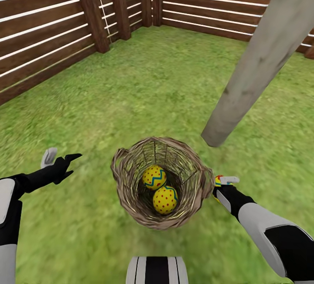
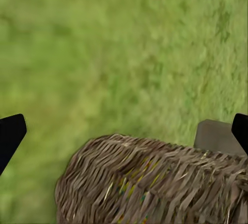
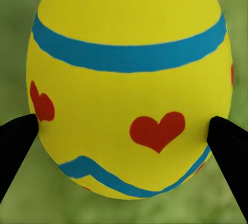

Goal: Take the three Easter eggs out of the wicker basket on the lawn in the garden, then place them on the lawn next to a single tree (choose any tree) so that all three eggs are next to the same tree and none are left in the basket.

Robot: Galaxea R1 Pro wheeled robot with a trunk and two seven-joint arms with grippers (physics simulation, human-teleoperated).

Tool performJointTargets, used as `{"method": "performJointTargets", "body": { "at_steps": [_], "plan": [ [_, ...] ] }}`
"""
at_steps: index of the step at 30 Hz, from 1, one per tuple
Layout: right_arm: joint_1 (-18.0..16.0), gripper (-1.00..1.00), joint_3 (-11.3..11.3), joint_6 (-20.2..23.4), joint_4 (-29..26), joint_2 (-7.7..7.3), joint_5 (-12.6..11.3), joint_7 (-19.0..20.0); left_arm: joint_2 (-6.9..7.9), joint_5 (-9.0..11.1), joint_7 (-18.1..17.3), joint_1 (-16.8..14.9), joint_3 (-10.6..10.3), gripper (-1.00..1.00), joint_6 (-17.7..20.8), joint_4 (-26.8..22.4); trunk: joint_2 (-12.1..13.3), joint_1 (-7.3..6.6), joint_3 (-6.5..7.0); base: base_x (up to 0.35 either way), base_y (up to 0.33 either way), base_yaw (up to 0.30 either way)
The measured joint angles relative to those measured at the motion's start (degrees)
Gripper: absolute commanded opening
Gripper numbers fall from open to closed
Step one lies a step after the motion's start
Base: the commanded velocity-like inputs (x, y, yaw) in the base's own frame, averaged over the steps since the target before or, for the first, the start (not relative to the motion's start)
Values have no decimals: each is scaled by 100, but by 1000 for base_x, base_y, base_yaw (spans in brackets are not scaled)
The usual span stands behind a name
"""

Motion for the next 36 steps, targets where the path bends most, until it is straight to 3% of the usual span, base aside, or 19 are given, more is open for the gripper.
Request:
{"method": "performJointTargets", "body": {
  "at_steps": [8,13,25,26,28,36],
  "plan": [
    [0,-100,1,9,-1,1,2,3,-8,11,-16,9,147,100,12,-30,-2,2,-23,0,0,0],
    [-5,-100,39,36,-23,3,116,-23,-11,7,-27,9,148,100,17,-26,-7,7,-88,0,0,0],
    [-6,-100,29,65,-75,3,137,-40,-18,21,-27,9,151,100,17,-30,-9,9,-111,0,0,0],
    [-5,100,28,64,-76,3,132,-43,-18,21,-27,9,149,100,17,-30,-9,9,-111,0,0,0],
    [-1,100,2,37,-2,-4,11,-41,-18,21,-33,9,144,100,17,-30,-7,12,-112,0,0,0],
    [-1,100,1,31,-1,-8,2,-41,-17,12,-35,17,143,100,9,-22,-7,12,-112,0,0,0]
  ]
}}
